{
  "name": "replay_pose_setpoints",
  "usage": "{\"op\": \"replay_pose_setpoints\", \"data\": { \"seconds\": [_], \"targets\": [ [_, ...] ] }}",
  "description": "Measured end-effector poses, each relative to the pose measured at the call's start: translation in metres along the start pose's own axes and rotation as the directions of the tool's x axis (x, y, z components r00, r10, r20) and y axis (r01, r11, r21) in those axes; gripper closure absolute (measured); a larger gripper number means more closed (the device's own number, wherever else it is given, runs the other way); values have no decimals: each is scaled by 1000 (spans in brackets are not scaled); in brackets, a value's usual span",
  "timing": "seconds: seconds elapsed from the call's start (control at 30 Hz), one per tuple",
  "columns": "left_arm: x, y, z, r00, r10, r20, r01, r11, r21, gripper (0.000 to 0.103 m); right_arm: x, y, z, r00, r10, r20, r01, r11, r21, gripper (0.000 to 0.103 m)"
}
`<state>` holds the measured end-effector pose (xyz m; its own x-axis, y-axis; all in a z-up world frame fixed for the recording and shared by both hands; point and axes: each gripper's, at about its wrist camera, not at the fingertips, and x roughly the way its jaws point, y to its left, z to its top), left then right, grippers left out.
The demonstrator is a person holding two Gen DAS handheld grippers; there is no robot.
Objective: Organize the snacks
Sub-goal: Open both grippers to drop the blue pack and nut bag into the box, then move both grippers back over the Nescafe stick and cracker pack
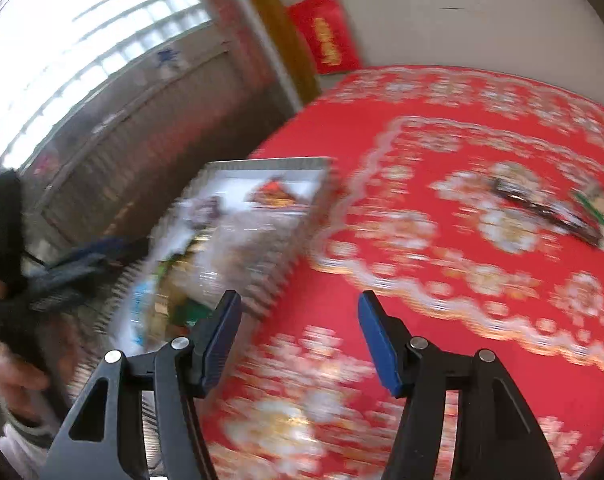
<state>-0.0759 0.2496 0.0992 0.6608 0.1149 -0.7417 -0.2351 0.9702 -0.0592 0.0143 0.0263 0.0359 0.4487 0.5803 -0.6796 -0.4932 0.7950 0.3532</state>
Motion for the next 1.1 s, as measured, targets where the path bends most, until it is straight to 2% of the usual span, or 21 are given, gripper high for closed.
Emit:
{"op": "replay_pose_setpoints", "data": {
  "seconds": [0.17, 0.27, 0.37, 0.5, 0.63, 0.77, 0.87, 1.0, 1.03, 1.1],
  "targets": [
    [2, -67, 11, 994, -102, -29, 104, 990, 90, 17, -25, -77, 1, 989, -144, 9, 143, 986, 91, 41],
    [15, -110, 15, 983, -164, -84, 173, 979, 111, 17, -40, -121, 9, 982, -188, 21, 182, 968, 173, 40],
    [36, -151, 21, 975, -180, -133, 195, 974, 116, 17, -50, -156, 22, 972, -232, 35, 220, 953, 208, 39],
    [79, -200, 31, 956, -203, -210, 222, 973, 70, 17, -54, -187, 33, 967, -254, 36, 239, 943, 233, 38],
    [124, -241, 44, 945, -196, -262, 204, 979, 4, 17, -54, -208, 37, 964, -266, 18, 253, 934, 251, 37],
    [159, -266, 57, 947, -170, -271, 165, 985, -40, 17, -61, -221, 35, 965, -261, 29, 246, 936, 252, 37],
    [179, -281, 66, 944, -175, -279, 160, 984, -76, 17, -65, -232, 37, 965, -258, 37, 239, 933, 269, 36],
    [202, -298, 66, 942, -89, -322, 88, 996, -19, 16, -68, -242, 37, 967, -253, 42, 231, 930, 285, 36],
    [201, -301, 66, 950, -79, -302, 79, 997, -12, 16, -67, -243, 37, 967, -253, 42, 232, 931, 283, 36],
    [202, -303, 66, 949, -86, -304, 85, 996, -16, 15, -65, -244, 37, 966, -257, 33, 238, 930, 281, 36]
  ]
}}
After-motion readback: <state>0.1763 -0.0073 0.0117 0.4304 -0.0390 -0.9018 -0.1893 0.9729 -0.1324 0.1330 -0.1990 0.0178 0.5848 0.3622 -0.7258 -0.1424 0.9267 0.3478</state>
